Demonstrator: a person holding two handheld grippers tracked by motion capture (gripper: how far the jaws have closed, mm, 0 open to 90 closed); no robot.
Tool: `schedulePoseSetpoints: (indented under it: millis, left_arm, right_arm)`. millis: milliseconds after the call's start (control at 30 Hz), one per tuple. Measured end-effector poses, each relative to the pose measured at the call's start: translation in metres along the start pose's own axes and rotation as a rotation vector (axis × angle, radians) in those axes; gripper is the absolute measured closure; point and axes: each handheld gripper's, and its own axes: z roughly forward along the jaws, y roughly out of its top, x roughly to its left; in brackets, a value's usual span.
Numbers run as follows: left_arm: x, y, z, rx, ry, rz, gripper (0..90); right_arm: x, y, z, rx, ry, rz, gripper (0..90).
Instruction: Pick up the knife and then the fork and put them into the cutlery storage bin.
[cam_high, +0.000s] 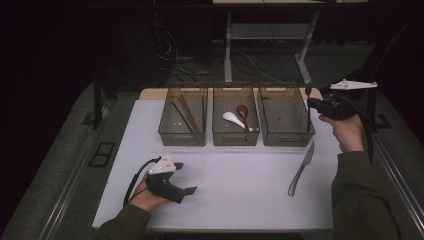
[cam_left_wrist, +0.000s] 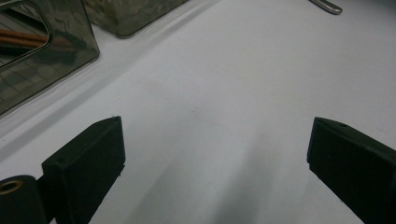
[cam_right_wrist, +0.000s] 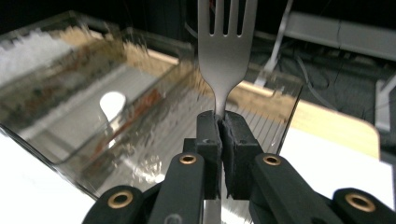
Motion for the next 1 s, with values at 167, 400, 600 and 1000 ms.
schedulePoseSetpoints:
  millis: [167, 400, 600, 1000]
  left_arm:
    - [0.0, 0.0, 0.0, -0.004, -0.001, 0.0, 3.4]
    - [-0.001, 0.0, 0.0, -0.001, -0.005, 0.001, 3.4]
    - [0.0, 0.0, 0.0, -0.002, -0.007, -0.001, 3.4]
    - [-0.001, 0.0, 0.0, -0.005, -0.011, -0.004, 3.4]
  right_arm:
    - [-0.004, -0.004, 0.024, 0.11, 0.008, 0.009, 85.3]
    - [-0.007, -0.012, 0.05, 0.247, 0.014, 0.003, 85.2]
    - [-0.007, -0.017, 0.063, 0.298, 0.022, 0.008, 85.1]
    - [-0.002, -0.02, 0.084, 0.336, 0.017, -0.003, 66.0]
